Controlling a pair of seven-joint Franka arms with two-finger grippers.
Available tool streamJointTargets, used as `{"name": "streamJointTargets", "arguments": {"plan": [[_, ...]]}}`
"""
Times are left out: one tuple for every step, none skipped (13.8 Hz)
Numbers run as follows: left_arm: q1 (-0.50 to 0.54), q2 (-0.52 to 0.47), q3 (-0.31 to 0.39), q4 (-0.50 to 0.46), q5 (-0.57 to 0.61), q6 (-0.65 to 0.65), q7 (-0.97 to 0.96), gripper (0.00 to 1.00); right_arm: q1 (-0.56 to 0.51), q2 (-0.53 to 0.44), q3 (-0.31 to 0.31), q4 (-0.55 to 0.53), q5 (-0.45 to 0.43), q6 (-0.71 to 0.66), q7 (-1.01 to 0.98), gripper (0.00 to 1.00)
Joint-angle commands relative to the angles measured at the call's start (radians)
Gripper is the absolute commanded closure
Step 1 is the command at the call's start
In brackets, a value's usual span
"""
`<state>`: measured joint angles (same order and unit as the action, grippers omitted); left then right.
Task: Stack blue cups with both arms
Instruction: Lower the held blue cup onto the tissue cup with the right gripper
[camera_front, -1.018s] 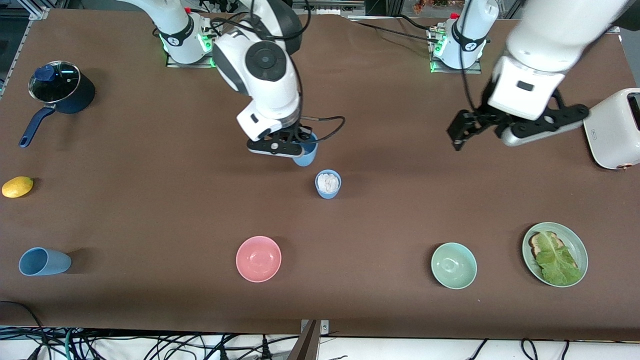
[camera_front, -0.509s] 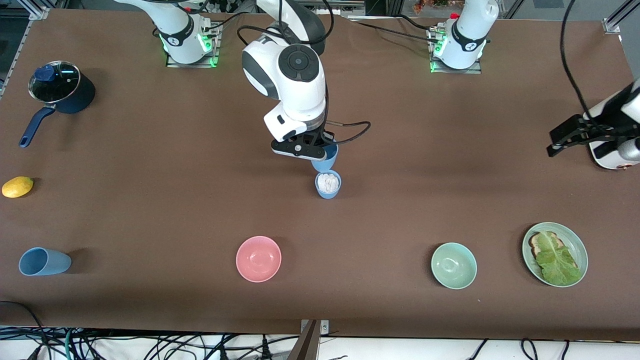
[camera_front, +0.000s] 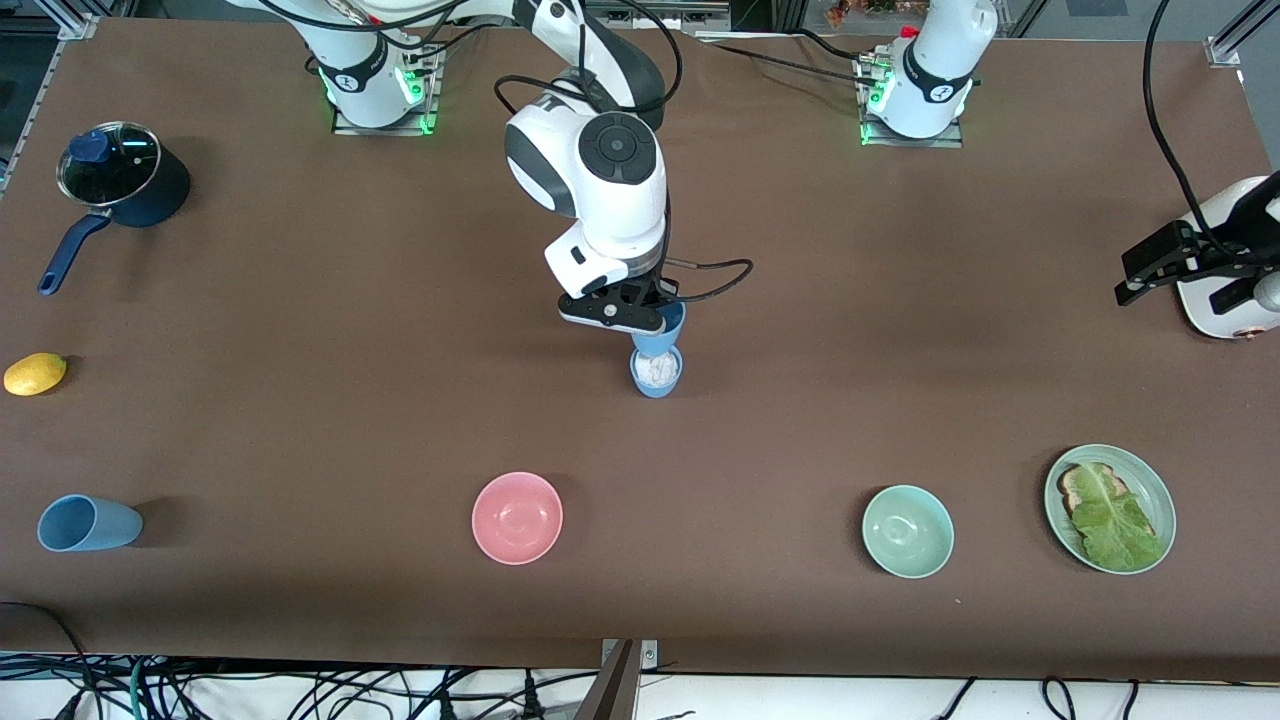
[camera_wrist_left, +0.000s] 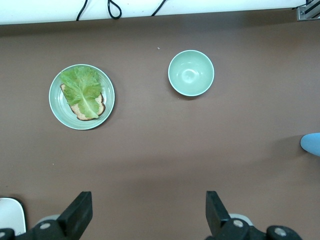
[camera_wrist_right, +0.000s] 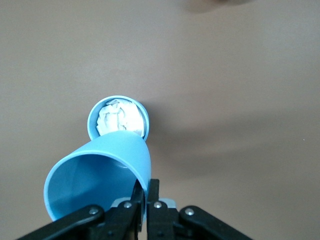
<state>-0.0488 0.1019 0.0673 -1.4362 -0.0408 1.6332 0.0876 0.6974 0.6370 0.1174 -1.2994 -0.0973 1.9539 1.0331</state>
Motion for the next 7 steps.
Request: {"name": "streamJointTargets", "arguments": {"plan": [[-0.019,-0.057,0.009,-0.043,0.002,-0.004,0.018,0.00,0.014,0.029,-0.010,0.040,-0.021,0.002,0.022,1.00],[-0.017,-0.071,0.009,-0.044,0.001,-0.024,0.017,0.00,0.014,0.030,-0.010,0.038,-0.021,0.003,0.022,1.00],[-0.017,-0.088,0.009,-0.043,0.001,-0.053,0.018,0.00,0.014,0.030,-0.010,0.038,-0.022,0.003,0.022,1.00],[-0.017,-0.108,0.009,-0.043,0.001,-0.087,0.018,0.00,0.014,0.035,-0.010,0.040,-0.028,0.003,0.022,1.00],[-0.017,-0.111,0.009,-0.043,0.001,-0.099,0.017,0.00,0.014,0.036,-0.010,0.040,-0.038,0.005,0.021,1.00],[-0.013,-0.111,0.009,-0.044,0.001,-0.110,0.021,0.00,0.014,0.035,-0.010,0.040,-0.039,0.007,0.021,1.00],[-0.008,-0.114,0.011,-0.056,-0.007,-0.115,0.023,0.00,0.014,0.032,-0.012,0.042,-0.039,0.007,0.018,1.00]]}}
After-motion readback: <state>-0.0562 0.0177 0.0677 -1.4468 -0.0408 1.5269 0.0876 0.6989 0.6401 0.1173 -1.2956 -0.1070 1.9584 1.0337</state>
